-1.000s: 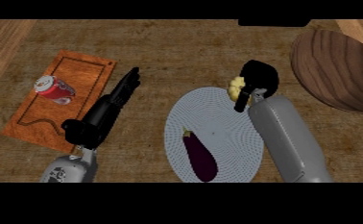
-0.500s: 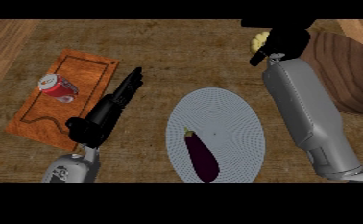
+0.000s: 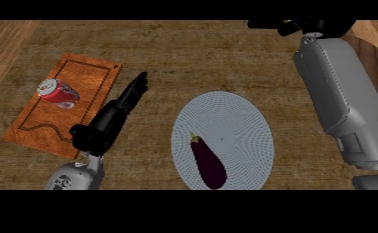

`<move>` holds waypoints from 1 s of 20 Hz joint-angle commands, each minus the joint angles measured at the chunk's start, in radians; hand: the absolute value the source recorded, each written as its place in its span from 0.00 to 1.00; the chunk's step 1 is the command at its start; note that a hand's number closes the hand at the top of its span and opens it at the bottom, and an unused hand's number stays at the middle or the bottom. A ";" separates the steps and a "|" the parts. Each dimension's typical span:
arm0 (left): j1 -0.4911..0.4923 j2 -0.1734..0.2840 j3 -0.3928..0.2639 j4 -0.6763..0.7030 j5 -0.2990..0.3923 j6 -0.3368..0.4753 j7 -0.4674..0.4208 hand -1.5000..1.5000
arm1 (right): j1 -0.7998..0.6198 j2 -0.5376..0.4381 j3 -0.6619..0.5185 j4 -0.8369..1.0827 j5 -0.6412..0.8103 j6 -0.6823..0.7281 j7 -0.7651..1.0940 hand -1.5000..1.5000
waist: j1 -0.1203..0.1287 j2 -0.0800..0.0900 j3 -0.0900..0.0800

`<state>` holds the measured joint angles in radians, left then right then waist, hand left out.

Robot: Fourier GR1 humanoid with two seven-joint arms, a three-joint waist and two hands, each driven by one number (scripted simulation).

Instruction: Pick the squash from the placemat and place it in the bowl

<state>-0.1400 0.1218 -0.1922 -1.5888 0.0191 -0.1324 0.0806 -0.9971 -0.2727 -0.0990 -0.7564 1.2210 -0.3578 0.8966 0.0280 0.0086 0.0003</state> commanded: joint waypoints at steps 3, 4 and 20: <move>0.051 0.013 0.010 -0.032 0.000 -0.017 -0.009 0.50 | 0.017 -0.060 -0.034 0.108 0.033 -0.071 0.002 1.00 | -0.011 -0.005 0.000; -0.008 -0.011 0.009 -0.005 -0.017 0.009 -0.003 0.50 | -0.015 -0.119 -0.062 0.192 0.026 -0.074 -0.051 1.00 | -0.003 0.001 0.000; -0.018 0.003 0.046 -0.016 0.015 -0.028 0.032 0.50 | 0.054 -0.250 -0.271 0.436 -0.166 -0.013 -0.266 1.00 | -0.002 0.005 0.003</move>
<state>-0.1337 0.1187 -0.1673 -1.6092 0.0179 -0.1534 0.0937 -0.9527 -0.5167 -0.2822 -0.3718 1.1632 -0.4167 0.7026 0.0245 0.0113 0.0019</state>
